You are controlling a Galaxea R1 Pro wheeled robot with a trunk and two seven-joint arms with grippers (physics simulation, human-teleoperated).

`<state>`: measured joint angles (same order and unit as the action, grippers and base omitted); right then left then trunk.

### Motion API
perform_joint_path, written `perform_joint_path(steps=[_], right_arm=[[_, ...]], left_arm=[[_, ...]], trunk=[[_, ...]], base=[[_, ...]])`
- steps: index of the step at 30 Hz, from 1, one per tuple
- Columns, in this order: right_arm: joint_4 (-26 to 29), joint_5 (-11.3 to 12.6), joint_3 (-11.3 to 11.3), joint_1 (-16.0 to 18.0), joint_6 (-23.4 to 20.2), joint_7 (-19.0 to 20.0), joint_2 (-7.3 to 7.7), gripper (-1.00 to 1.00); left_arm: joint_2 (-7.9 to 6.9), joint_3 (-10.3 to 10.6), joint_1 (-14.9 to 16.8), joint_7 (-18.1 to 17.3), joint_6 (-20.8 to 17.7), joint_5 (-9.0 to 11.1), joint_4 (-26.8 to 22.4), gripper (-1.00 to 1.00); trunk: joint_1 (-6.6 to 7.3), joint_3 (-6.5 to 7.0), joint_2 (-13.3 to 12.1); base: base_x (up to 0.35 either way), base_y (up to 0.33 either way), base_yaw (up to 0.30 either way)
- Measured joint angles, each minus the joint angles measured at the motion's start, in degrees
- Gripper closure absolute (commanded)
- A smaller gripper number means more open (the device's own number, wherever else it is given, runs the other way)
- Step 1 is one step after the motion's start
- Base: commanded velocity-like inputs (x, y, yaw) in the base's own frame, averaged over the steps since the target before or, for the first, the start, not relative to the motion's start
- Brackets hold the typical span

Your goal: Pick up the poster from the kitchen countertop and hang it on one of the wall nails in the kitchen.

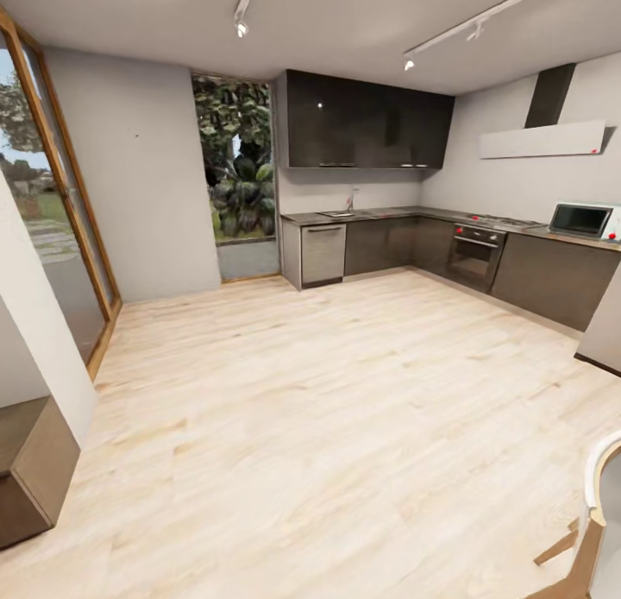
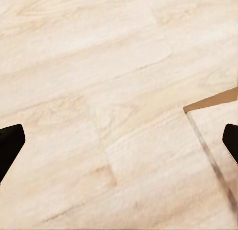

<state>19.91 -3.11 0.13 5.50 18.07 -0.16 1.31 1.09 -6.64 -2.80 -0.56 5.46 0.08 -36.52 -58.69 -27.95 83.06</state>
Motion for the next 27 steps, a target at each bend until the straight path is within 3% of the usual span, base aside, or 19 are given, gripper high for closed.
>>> perform_joint_path(steps=[27], right_arm=[[0.0, 0.0, 0.12, 0.0, -0.03, 0.0, 0.0, -1.0]], left_arm=[[0.0, 0.05, 0.01, 0.0, 0.01, 0.0, 0.03, -1.0]], trunk=[[0.0, 0.0, 0.0]], base=[[0.337, -0.013, 0.0]])
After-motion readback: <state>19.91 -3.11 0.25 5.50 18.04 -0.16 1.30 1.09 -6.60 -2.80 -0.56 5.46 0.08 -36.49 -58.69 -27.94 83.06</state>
